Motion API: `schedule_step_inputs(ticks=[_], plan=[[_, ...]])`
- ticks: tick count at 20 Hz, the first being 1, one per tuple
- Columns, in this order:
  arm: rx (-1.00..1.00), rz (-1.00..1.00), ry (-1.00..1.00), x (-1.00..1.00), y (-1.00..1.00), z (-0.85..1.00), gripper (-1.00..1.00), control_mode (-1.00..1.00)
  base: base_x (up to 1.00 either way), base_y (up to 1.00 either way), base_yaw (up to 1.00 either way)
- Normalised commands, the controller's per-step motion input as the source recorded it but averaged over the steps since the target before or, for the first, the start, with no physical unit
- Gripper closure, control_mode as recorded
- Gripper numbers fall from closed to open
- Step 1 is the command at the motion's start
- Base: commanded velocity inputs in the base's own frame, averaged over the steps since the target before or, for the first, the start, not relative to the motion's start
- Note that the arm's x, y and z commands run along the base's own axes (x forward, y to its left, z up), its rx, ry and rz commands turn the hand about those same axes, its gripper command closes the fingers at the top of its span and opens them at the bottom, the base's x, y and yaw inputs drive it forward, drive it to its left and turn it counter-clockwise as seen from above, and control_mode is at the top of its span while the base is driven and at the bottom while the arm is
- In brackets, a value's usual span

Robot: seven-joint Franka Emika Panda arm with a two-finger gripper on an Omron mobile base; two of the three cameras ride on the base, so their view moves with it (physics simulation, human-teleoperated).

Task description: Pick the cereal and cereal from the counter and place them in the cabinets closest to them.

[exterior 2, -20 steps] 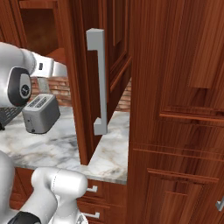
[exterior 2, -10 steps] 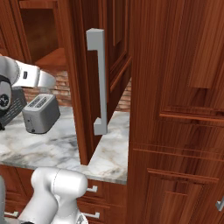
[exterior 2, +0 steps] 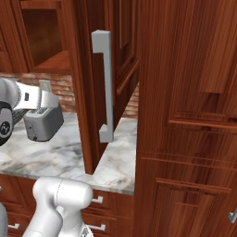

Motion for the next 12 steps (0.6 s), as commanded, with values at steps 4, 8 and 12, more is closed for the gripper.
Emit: schedule_step_inputs(ticks=[4,8,12], plan=[[0.00,0.00,0.00,0.00,0.00,0.00,-1.00,1.00,-0.42,0.07,0.00],[0.00,0.00,0.00,0.00,0.00,0.00,-1.00,1.00,-0.28,0.33,0.00],[0.00,0.00,0.00,0.00,0.00,0.00,-1.00,1.00,-0.28,0.43,0.00]])
